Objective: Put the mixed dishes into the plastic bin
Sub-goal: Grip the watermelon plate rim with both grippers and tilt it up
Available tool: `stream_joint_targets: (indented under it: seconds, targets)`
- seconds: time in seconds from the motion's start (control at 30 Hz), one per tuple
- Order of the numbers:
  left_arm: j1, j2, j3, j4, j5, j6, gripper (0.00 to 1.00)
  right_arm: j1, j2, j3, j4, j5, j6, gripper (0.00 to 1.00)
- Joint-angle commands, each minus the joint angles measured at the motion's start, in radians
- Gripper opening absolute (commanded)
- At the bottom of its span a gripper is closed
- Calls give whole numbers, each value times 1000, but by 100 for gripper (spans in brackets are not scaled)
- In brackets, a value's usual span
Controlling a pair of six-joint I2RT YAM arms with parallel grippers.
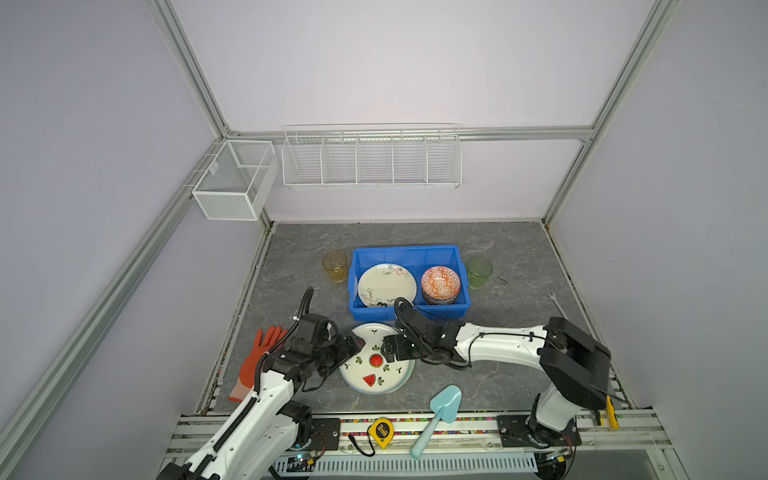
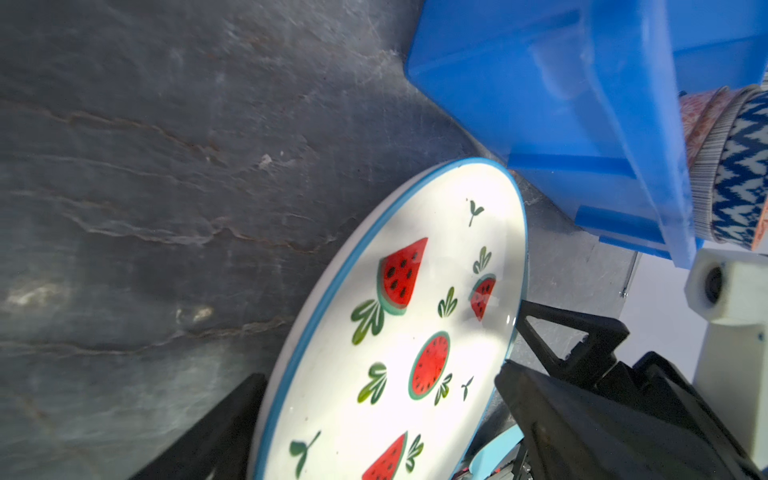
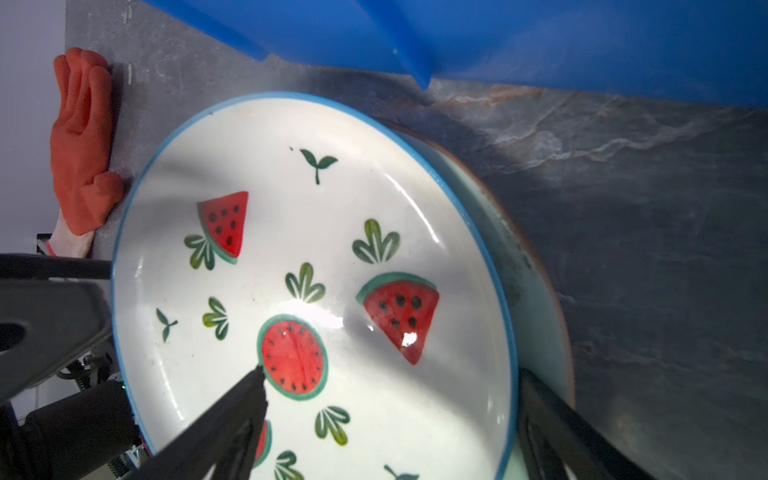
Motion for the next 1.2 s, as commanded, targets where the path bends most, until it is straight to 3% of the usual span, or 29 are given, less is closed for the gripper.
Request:
stream_joint_targets:
  seconds: [0.0,0.33,1.17]
  targets:
    - [-5,-23,11,61,66,-35,87,12,27,30,60,-73,18,93]
    - [-4,-26,22,58,68,-45,64,13,25,28,59,-72,18,93]
    - [-5,-109,34,-5,65,-52,32,-14,-54,15,-24,-24,-14,93]
